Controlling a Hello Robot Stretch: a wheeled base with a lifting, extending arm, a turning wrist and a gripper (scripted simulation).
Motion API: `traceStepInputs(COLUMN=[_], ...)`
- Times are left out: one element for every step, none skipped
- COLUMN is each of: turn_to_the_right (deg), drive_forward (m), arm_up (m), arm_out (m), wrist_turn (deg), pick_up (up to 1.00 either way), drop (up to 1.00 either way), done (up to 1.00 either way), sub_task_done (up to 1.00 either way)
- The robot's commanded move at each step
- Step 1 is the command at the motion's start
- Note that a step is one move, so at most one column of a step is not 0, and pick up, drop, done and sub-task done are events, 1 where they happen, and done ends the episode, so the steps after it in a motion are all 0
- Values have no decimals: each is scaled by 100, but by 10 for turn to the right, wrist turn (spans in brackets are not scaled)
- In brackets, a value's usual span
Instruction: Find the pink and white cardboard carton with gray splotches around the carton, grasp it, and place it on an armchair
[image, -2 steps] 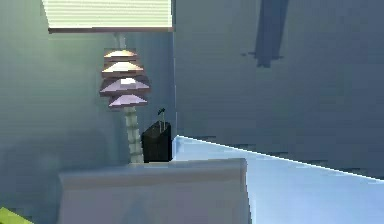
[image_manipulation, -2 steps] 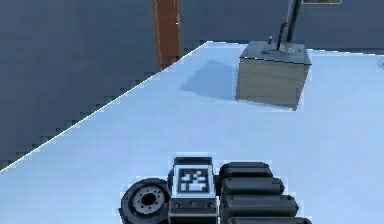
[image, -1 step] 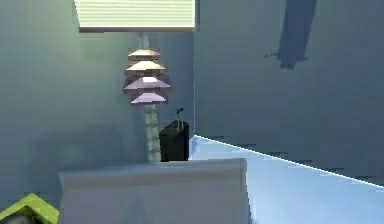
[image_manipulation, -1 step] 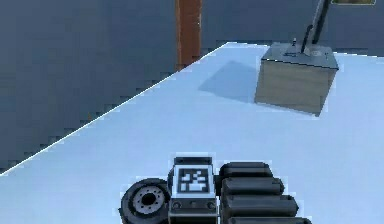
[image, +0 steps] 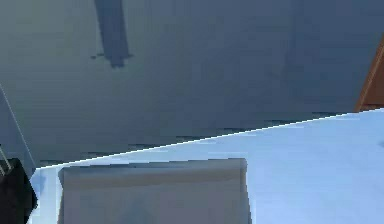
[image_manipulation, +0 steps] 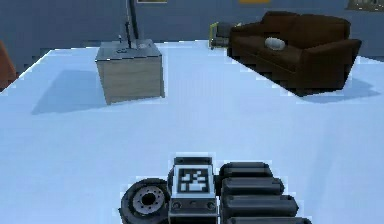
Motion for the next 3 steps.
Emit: traceStepInputs(turn_to_the_right=[180, -450, -420], drive_forward=[0, 0, 0], arm_up=[0, 0, 0], arm_out=[0, 0, 0], wrist_turn=[0, 0, 0], pick_up=[0, 0, 0], drop=[0, 0, 0], done=[0, 0, 0], sub_task_done=[0, 0, 0])
